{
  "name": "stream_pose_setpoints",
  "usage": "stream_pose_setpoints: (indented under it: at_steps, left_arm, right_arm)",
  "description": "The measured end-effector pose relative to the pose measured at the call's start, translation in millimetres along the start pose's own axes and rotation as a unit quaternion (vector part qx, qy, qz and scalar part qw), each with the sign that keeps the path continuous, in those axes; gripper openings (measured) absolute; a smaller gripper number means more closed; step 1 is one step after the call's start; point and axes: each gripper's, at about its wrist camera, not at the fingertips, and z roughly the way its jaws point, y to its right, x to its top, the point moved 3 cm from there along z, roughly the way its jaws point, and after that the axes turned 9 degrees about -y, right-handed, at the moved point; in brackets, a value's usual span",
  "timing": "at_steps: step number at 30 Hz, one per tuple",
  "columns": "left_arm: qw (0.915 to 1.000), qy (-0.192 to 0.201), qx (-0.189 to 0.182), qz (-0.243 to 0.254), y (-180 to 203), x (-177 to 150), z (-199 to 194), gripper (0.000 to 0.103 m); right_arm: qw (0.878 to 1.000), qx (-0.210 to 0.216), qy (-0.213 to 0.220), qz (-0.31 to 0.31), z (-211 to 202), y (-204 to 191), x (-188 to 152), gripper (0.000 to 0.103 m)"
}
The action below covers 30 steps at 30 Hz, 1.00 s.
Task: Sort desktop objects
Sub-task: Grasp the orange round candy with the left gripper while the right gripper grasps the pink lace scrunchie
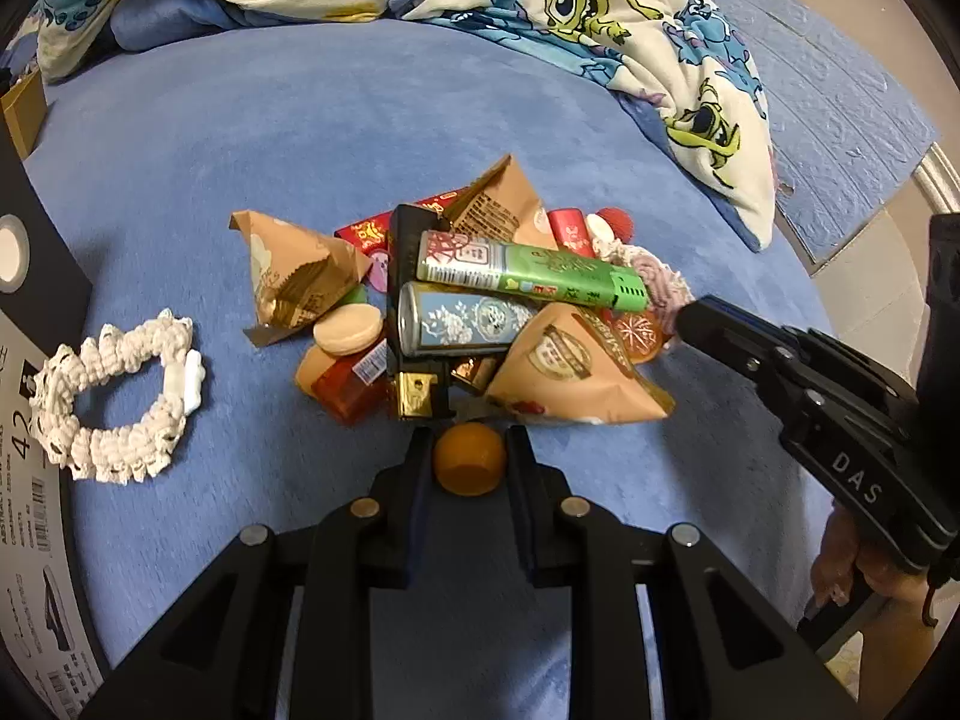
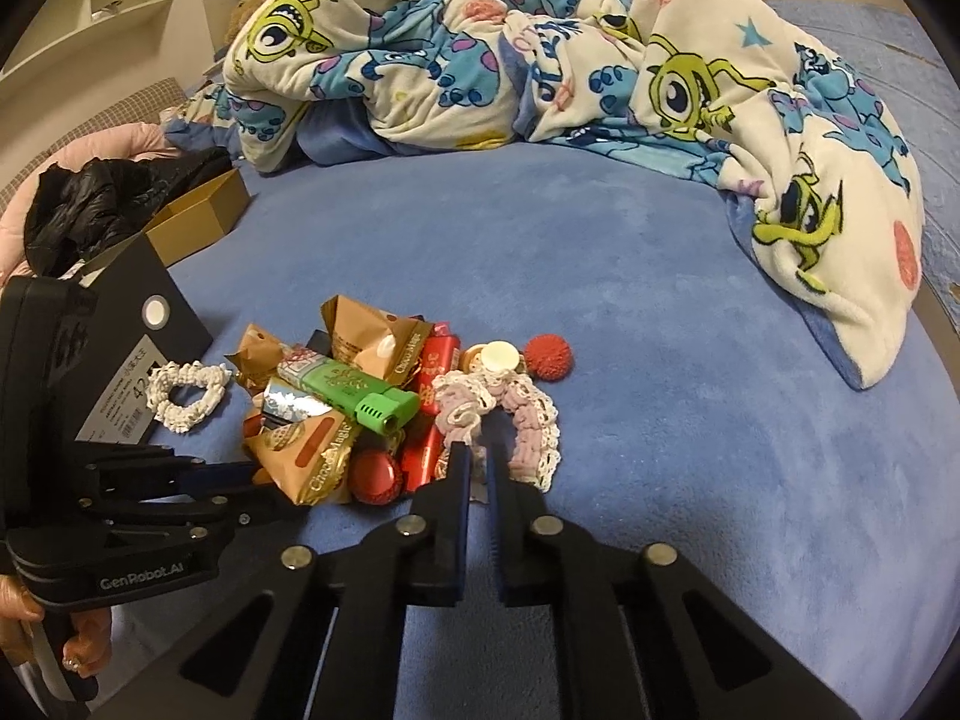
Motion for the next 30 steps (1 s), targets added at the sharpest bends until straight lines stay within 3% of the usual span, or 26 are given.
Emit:
stream_pose_setpoints:
  at_steps: [5,10,17,30]
  left_arm:
    - [1.0,0.001,0.0,0.008,2.0,-2.5,-3.4,0.024]
    - [0.9999,0.002,-0.002,0.013,1.6,-4.4,-8.9,0.024]
    - [0.9996,0.007,0.002,0.026,2.9,-7.0,-22.1,0.024]
    - [0.9988,0.016,0.007,0.047,5.7,-12.6,-64.0,0.024]
  right_arm:
    - [1.0,0.003,-0.001,0.0,3.4,-2.7,3.6,0.02]
    - [1.0,0.004,-0.009,-0.005,10.0,-7.5,5.8,0.02]
    - [1.0,-0.006,-0.023,-0.011,15.4,-13.2,3.9,0.01]
    - [1.0,-0.011,0.02,-0.017,-39.2,-29.0,7.0,0.009]
